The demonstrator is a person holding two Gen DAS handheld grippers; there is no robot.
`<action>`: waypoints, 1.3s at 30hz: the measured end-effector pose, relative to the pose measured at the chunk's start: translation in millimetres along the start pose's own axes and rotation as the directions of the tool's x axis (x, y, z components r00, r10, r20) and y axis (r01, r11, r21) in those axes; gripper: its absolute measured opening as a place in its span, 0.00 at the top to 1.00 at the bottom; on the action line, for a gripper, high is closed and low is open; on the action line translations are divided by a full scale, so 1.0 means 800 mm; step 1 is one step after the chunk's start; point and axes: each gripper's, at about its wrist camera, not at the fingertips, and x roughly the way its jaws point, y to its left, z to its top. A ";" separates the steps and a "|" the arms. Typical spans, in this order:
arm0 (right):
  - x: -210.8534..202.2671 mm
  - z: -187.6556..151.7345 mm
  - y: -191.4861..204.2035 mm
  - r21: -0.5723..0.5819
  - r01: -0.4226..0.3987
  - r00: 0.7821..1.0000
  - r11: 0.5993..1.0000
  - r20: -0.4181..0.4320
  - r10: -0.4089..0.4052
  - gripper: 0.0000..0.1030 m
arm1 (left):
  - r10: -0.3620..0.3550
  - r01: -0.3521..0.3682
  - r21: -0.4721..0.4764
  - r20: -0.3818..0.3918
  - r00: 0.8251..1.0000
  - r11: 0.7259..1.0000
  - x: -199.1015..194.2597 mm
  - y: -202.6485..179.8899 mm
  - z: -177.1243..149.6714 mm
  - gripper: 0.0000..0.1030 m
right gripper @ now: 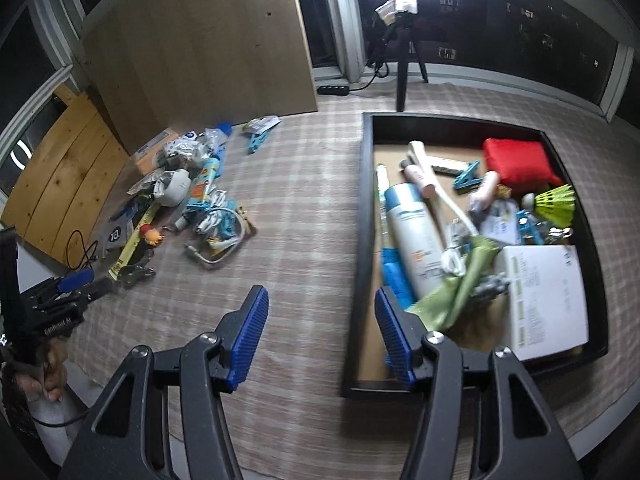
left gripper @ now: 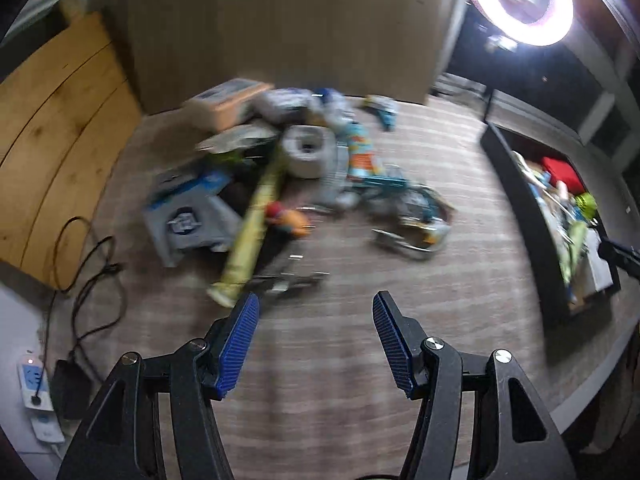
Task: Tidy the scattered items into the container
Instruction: 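Move both grippers back over the remaining clutter pile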
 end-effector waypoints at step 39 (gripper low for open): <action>0.305 0.165 0.276 -0.024 -0.071 0.947 0.997 -0.315 0.060 0.64 | -0.104 0.144 0.145 -0.253 0.962 0.979 0.187 0.042 0.130 0.69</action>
